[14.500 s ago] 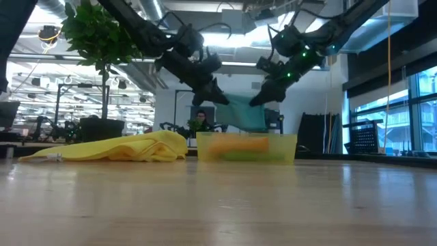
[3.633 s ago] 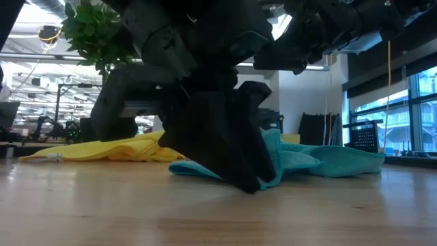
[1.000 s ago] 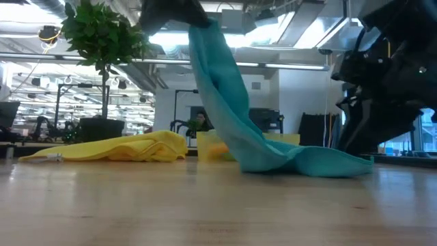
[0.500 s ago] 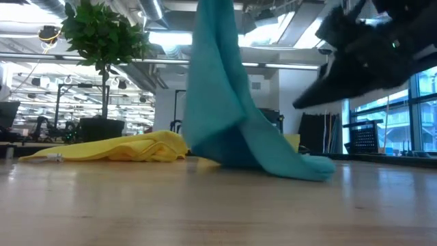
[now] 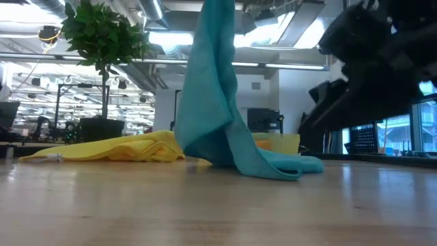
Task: Fold microfiber towels
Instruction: Fold the blue microfiber cloth
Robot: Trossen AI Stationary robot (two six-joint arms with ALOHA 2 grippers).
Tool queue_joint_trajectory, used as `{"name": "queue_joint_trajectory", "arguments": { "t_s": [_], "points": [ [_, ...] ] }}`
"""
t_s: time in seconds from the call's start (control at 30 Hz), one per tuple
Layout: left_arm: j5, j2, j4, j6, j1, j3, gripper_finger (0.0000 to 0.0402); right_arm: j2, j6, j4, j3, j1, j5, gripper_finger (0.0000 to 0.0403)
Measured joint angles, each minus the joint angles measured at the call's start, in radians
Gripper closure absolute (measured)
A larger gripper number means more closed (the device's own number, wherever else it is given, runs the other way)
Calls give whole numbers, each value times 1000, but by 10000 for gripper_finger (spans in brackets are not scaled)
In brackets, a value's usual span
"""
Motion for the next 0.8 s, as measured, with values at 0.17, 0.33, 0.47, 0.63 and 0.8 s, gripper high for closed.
{"name": "queue_joint_trajectory", "arguments": {
  "t_s": [0.17, 0.33, 0.47, 0.63, 0.8],
  "points": [
    [2, 0, -6, 0, 3, 0, 401, 122, -46, 24, 37, 3, 0, 249],
    [2, 0, -12, -2, 3, 0, 401, 193, -147, -38, 101, 5, 0, 249],
    [2, 0, -14, -4, 3, 0, 401, 219, -165, -93, 142, 5, 5, 249],
    [13, 0, -25, -21, 3, 0, 401, 250, -155, -109, 156, 7, 59, 249],
    [27, 0, -34, -28, 3, 0, 401, 264, -173, -118, 156, 7, 87, 255]
  ]
}}
